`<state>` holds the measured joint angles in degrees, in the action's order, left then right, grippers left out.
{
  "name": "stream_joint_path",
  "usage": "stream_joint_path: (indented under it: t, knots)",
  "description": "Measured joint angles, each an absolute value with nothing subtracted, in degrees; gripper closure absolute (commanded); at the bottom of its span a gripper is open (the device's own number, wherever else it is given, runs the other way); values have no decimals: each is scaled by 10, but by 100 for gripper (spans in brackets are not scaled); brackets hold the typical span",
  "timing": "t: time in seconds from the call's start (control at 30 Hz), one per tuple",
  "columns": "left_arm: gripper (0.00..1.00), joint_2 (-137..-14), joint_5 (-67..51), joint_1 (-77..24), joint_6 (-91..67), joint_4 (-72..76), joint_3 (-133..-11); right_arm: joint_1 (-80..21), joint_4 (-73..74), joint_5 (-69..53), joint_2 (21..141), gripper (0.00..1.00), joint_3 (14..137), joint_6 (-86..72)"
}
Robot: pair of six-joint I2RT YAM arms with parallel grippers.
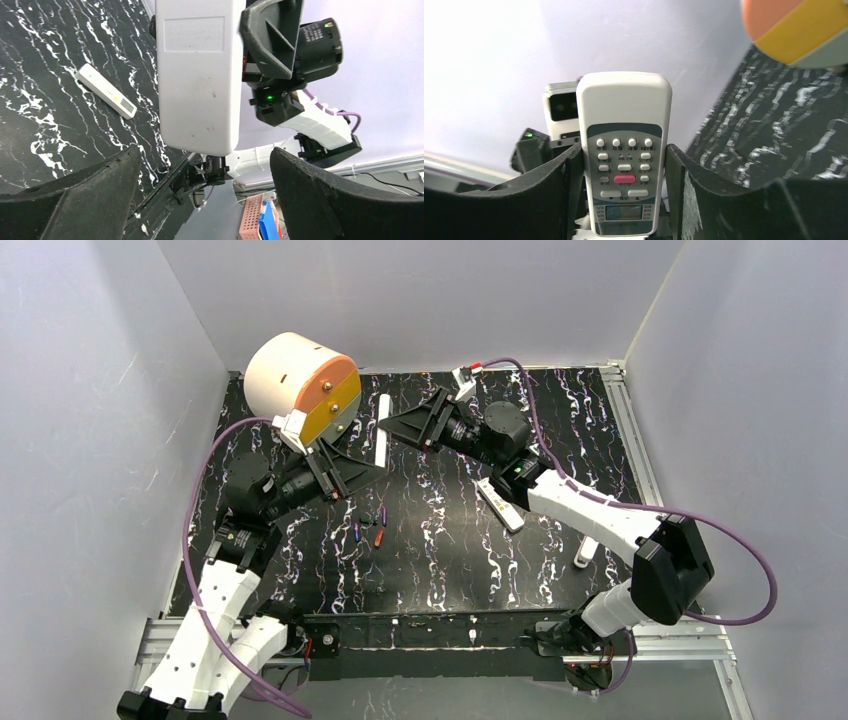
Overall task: Load the batteries into the remote control
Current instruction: Turn over the remote control.
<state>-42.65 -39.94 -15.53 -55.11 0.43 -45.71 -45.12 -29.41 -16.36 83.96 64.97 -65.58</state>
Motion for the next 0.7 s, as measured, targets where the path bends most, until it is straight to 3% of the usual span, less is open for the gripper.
stream_joint_path:
  t: [0.33, 0.6, 0.7]
  knots:
    - [5, -456, -405, -173, -637, 63, -463, -462, -423, -189, 841, 53, 619, -752]
    - [46, -467, -412, -190, -719, 140, -445, -469, -444, -197, 840, 53, 606, -766]
    - [78, -464, -416, -190, -718, 151, -444, -469, -447, -196, 839, 51, 600, -770]
